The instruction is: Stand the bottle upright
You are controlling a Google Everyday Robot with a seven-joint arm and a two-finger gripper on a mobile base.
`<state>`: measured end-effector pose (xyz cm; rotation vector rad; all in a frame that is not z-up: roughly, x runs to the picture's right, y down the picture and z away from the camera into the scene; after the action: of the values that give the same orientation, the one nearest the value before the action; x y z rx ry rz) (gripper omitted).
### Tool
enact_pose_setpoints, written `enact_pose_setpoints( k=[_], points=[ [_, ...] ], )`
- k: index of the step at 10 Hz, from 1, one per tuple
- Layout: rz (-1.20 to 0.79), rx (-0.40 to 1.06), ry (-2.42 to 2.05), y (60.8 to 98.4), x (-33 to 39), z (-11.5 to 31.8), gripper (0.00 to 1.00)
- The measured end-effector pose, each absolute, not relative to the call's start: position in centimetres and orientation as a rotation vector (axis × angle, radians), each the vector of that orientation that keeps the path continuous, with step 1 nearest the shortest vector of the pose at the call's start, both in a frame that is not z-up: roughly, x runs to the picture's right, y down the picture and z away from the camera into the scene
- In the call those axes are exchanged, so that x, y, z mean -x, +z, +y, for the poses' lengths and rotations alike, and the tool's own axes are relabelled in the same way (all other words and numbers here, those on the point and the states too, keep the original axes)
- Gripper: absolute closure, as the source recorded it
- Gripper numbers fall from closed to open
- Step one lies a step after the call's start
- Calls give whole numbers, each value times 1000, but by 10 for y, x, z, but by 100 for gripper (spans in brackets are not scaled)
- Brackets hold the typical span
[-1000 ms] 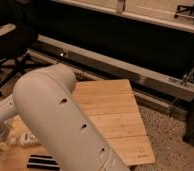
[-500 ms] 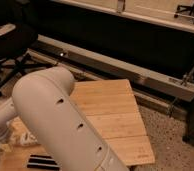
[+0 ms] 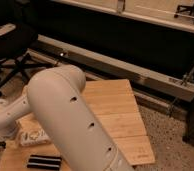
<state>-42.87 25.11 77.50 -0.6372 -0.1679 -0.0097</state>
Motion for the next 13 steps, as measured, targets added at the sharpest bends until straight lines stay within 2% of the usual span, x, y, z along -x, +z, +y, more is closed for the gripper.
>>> enact_pose_setpoints(
  k=[7,9,11,13],
  points=[
    [-213,661,-53,768,436,265,36],
    [-216,661,-62,767,436,267,49],
    [-220,659,-75,765,439,268,71],
    [-222,657,-84,764,441,268,74]
  ],
)
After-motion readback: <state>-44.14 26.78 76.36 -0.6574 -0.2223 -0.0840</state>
